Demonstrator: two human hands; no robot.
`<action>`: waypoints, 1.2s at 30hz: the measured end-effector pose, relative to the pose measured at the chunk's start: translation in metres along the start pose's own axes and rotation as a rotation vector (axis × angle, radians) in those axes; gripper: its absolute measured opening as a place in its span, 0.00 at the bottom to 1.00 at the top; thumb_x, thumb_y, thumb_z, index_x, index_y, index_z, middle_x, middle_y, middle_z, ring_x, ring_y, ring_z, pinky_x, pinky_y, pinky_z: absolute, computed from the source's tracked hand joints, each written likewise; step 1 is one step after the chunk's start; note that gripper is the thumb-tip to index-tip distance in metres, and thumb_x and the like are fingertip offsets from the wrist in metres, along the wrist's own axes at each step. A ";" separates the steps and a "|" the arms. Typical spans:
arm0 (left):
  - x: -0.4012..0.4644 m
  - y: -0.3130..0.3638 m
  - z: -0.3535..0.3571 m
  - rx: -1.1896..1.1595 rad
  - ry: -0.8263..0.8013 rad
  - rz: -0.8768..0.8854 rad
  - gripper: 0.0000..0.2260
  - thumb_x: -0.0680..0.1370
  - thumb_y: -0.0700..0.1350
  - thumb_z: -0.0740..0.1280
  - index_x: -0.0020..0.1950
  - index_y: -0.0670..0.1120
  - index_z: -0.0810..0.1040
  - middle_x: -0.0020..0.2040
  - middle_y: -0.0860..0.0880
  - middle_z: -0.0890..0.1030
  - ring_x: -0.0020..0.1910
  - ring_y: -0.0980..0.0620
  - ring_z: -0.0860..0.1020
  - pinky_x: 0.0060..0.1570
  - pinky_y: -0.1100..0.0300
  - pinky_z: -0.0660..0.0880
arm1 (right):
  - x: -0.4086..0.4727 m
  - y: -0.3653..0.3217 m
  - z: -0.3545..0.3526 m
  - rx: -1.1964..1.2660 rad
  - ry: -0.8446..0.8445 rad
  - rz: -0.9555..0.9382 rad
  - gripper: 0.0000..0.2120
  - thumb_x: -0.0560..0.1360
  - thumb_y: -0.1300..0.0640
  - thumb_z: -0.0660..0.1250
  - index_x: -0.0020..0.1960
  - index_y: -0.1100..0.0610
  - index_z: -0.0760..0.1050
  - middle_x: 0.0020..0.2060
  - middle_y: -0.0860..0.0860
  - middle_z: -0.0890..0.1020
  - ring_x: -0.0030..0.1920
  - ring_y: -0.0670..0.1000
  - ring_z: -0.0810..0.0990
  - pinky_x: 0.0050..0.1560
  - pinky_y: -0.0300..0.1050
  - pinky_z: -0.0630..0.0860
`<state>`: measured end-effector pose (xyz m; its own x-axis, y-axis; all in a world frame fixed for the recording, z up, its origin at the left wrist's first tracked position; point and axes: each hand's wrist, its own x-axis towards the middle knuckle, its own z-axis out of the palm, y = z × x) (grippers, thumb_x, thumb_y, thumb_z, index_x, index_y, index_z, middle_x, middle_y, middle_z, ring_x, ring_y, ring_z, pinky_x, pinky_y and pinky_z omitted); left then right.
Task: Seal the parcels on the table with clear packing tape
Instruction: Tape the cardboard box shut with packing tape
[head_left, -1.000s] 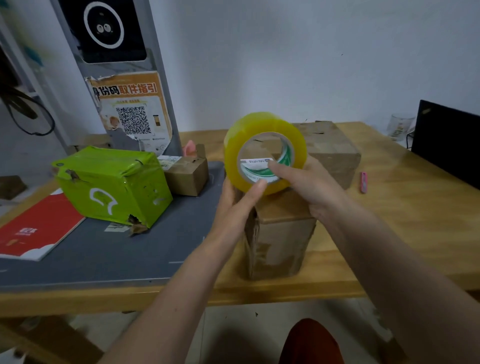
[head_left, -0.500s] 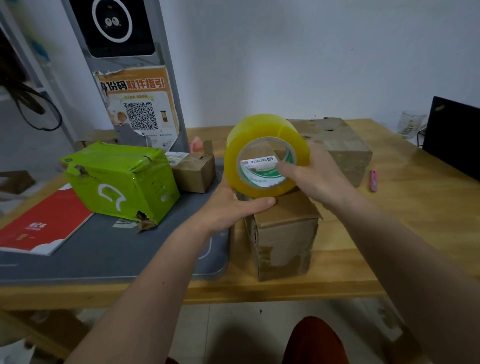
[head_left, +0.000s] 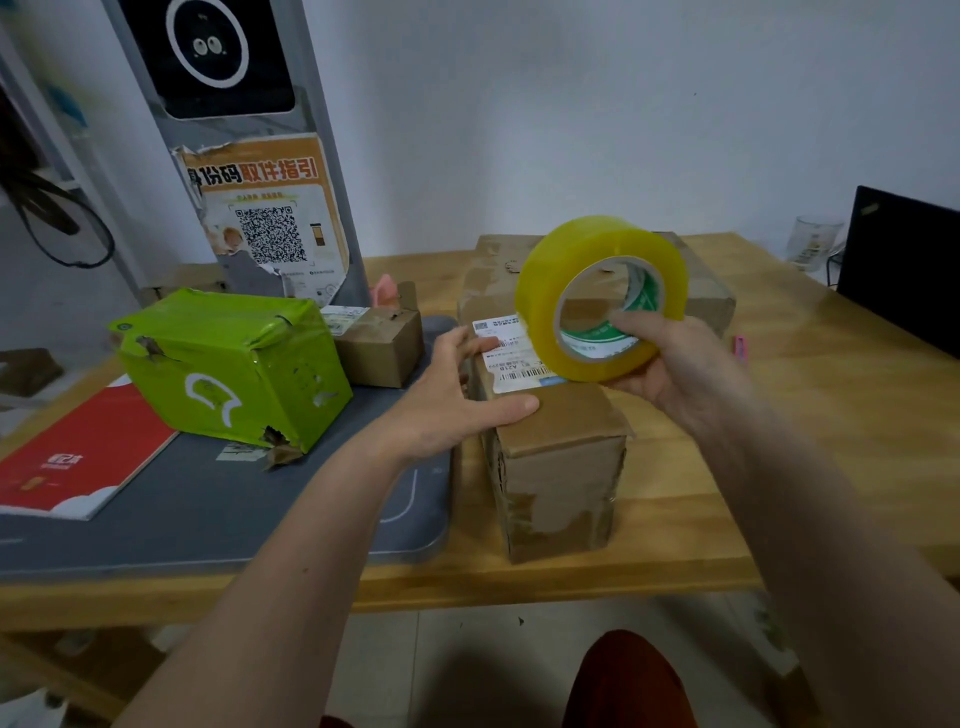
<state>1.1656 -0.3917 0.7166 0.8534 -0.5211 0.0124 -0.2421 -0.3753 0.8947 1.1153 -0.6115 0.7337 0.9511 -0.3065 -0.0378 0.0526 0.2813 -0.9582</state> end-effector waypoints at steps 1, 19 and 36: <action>0.000 0.007 -0.002 0.055 -0.013 -0.014 0.46 0.70 0.53 0.77 0.79 0.50 0.51 0.74 0.60 0.65 0.70 0.58 0.65 0.58 0.76 0.66 | -0.003 0.005 0.003 0.052 -0.008 0.012 0.20 0.70 0.60 0.73 0.61 0.60 0.76 0.52 0.57 0.85 0.52 0.55 0.84 0.48 0.54 0.82; 0.008 0.037 0.037 0.296 0.081 0.033 0.58 0.66 0.64 0.76 0.82 0.47 0.44 0.77 0.59 0.63 0.76 0.56 0.60 0.72 0.57 0.60 | -0.003 0.004 -0.019 0.115 0.037 0.094 0.11 0.79 0.62 0.64 0.61 0.58 0.73 0.55 0.59 0.83 0.46 0.58 0.86 0.39 0.57 0.83; 0.004 0.036 0.039 0.303 0.084 -0.020 0.54 0.65 0.65 0.75 0.82 0.50 0.51 0.80 0.57 0.53 0.78 0.53 0.53 0.76 0.52 0.55 | -0.014 0.069 -0.037 0.424 0.019 0.233 0.22 0.77 0.62 0.62 0.71 0.60 0.69 0.59 0.59 0.82 0.48 0.55 0.85 0.37 0.46 0.82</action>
<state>1.1422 -0.4371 0.7319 0.8916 -0.4506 0.0444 -0.3405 -0.6027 0.7217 1.0946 -0.6213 0.6575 0.9467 -0.2067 -0.2472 -0.0386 0.6890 -0.7237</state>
